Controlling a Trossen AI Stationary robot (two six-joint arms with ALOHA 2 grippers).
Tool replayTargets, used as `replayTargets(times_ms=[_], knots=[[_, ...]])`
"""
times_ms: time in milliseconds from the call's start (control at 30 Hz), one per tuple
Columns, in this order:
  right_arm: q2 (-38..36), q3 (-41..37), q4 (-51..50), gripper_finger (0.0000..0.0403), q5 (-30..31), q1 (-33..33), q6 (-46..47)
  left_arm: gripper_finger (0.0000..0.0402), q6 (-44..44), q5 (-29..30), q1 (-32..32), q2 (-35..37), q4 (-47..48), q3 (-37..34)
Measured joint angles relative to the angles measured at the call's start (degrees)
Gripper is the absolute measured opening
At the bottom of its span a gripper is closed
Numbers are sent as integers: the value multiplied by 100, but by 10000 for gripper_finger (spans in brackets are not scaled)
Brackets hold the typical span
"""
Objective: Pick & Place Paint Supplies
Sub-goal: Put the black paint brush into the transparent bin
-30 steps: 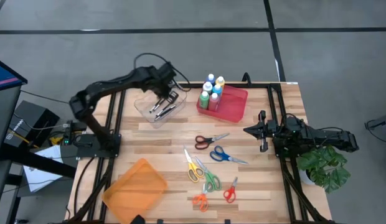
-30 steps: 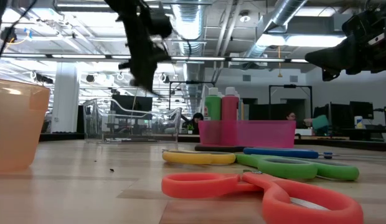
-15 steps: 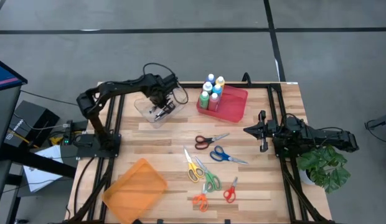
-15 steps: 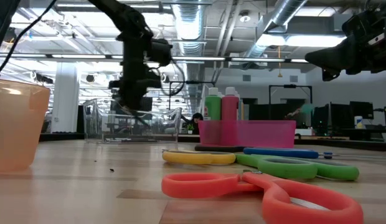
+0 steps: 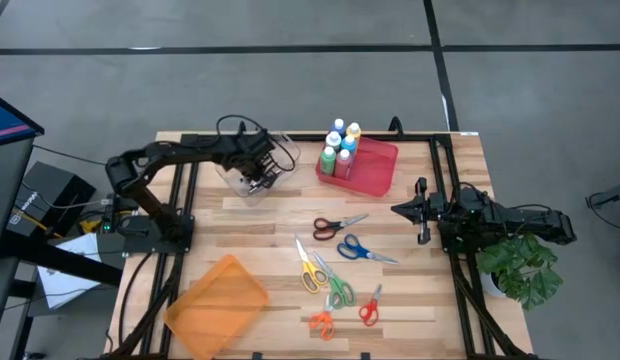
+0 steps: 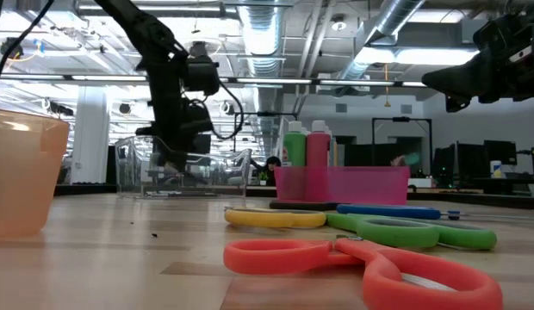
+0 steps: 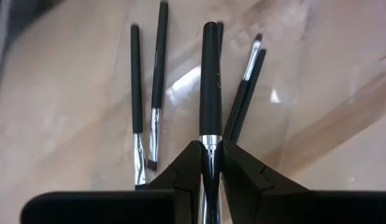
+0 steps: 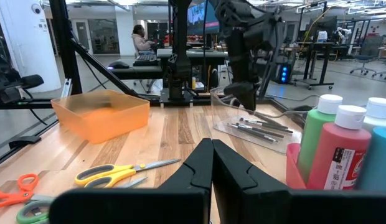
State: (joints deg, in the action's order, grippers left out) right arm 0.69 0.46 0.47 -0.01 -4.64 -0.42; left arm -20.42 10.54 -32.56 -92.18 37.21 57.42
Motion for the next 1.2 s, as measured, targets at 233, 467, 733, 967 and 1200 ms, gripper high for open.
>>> replayTargets(times_ms=[233,467,733,967,1200], knots=[[0,1,-2,0,1,0,1,49,-149,-49,0,-2,-504,-368],[0,0,-2,0,0,0,0,47,-198,-53,0,-2,-672,-601],[0,-1,-1,0,0,2,-1,56,-236,-54,0,-2,-785,-609],[0,0,0,0,0,2,1,57,-239,-54,0,-4,-821,-609],[0,0,-2,0,0,2,0,90,-239,-60,0,-7,-967,-611]])
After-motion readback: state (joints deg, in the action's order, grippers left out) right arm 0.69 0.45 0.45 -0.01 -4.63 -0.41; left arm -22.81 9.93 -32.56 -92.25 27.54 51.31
